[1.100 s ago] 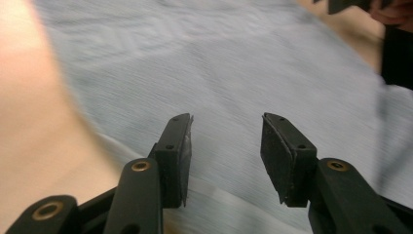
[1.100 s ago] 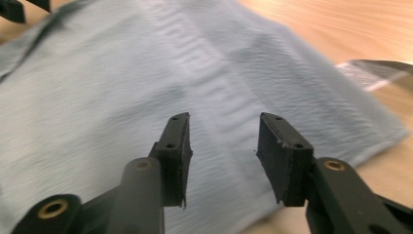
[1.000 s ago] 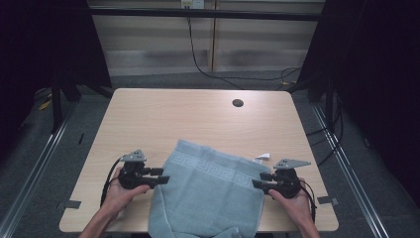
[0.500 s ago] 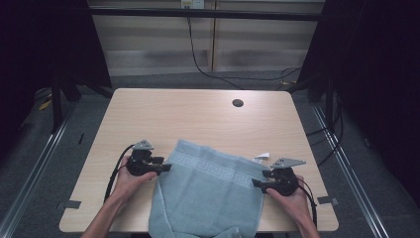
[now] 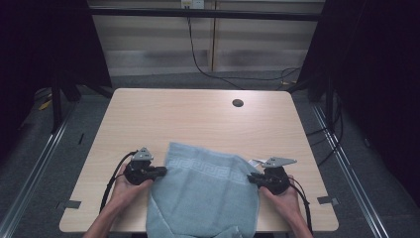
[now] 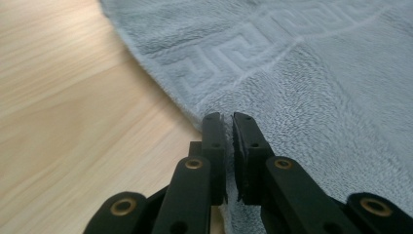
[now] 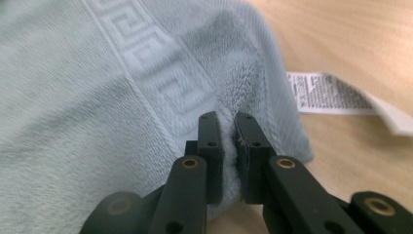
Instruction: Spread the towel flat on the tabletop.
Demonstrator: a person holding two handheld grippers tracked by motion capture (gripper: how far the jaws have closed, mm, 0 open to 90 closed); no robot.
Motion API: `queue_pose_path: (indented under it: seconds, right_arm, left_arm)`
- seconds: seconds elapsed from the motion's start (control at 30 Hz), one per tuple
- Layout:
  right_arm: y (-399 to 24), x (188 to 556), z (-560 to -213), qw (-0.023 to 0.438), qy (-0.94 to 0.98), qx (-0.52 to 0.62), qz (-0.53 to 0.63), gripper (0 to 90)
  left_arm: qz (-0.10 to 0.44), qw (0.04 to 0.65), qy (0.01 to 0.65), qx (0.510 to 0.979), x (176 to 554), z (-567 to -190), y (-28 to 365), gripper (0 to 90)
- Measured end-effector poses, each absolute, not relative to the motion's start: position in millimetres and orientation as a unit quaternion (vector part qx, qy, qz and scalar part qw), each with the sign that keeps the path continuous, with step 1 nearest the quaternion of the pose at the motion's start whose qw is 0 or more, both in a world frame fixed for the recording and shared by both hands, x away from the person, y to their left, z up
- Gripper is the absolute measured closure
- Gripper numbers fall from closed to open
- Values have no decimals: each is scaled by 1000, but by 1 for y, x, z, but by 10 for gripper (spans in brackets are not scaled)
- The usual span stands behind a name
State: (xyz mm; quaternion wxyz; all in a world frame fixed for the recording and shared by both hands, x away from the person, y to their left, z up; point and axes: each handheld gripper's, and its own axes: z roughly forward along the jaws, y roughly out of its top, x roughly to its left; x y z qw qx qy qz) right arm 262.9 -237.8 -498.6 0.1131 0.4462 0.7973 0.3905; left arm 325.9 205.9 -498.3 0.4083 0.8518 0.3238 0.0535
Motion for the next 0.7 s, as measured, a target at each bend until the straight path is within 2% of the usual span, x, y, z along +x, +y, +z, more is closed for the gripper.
queue_pose_path:
  seconds: [0.1, 0.13, 0.17, 0.23, 0.27, 0.33, 0.43, 0.47, 0.53, 0.7]
  right_arm:
    - [-249, 264, -477, 110, 763, 450, 451, 836]
    - [-252, 264, -467, 117, 756, 446, 464, 836]
    - [-254, 263, -443, 135, 746, 435, 487, 837]
    - [-254, 263, -429, 143, 742, 427, 497, 837]
    - [-256, 260, -403, 167, 732, 411, 518, 837]
    - [-258, 260, -391, 171, 724, 406, 531, 836]
    - [-260, 265, -354, 192, 710, 386, 557, 836]
    - [-260, 265, -354, 192, 710, 386, 557, 836]
    - [-258, 274, -331, 209, 704, 375, 566, 836]
    - [-257, 296, -312, 221, 701, 372, 567, 835]
  left_arm:
    - [39, 465, 326, 822, 320, -481, 216, 849]
    - [46, 479, 321, 816, 316, -473, 218, 850]
    - [49, 487, 319, 812, 314, -467, 220, 850]
    - [48, 524, 313, 791, 307, -453, 224, 849]
    - [49, 539, 312, 781, 305, -445, 226, 849]
    - [62, 561, 302, 769, 302, -429, 230, 849]
    - [72, 583, 296, 753, 307, -409, 234, 849]
    - [78, 585, 294, 752, 310, -402, 233, 849]
    - [84, 597, 297, 740, 317, -391, 233, 849]
    - [103, 600, 303, 733, 340, -371, 234, 848]
